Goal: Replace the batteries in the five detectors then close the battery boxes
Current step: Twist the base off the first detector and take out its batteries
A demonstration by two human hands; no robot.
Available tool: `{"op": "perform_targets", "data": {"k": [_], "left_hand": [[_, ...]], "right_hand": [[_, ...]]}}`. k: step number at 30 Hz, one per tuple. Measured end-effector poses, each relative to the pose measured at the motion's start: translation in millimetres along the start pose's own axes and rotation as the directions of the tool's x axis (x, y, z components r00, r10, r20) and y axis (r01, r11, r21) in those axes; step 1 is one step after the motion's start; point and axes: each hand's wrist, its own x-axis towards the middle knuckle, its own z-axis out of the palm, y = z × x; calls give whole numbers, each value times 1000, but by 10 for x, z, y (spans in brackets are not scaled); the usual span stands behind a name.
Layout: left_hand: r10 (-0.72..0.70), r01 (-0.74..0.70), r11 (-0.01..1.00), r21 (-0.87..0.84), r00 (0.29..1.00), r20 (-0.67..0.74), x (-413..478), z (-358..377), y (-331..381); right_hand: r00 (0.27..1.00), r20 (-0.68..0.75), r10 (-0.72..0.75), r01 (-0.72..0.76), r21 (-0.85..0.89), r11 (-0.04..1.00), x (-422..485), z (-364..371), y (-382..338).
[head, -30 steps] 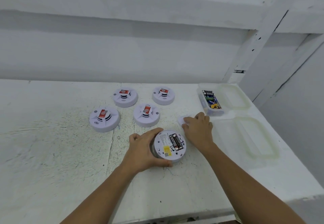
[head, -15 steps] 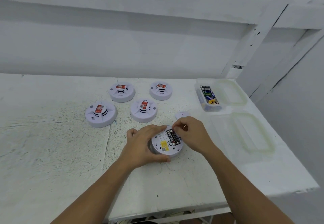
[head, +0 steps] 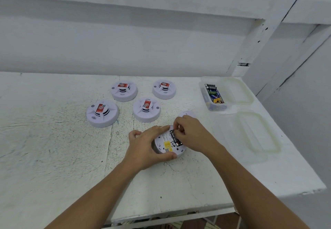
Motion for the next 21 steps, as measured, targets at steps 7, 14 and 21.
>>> {"op": "perform_targets", "data": {"k": [7,14,21], "left_hand": [[-11,11,1000,15,1000,-16,-13,-25,27],[-53,53,999,-7,999,-7,-36,-83,109],[-80,82,996,-42,996,39,-48,-116,144]], "right_hand": [[999,48,12,-17,96,995,-56,-132,-41],[977,27,212,-186,601,777,-124,-295,6],[823,-131,553,-309,714,629,-196,-937,526]]}}
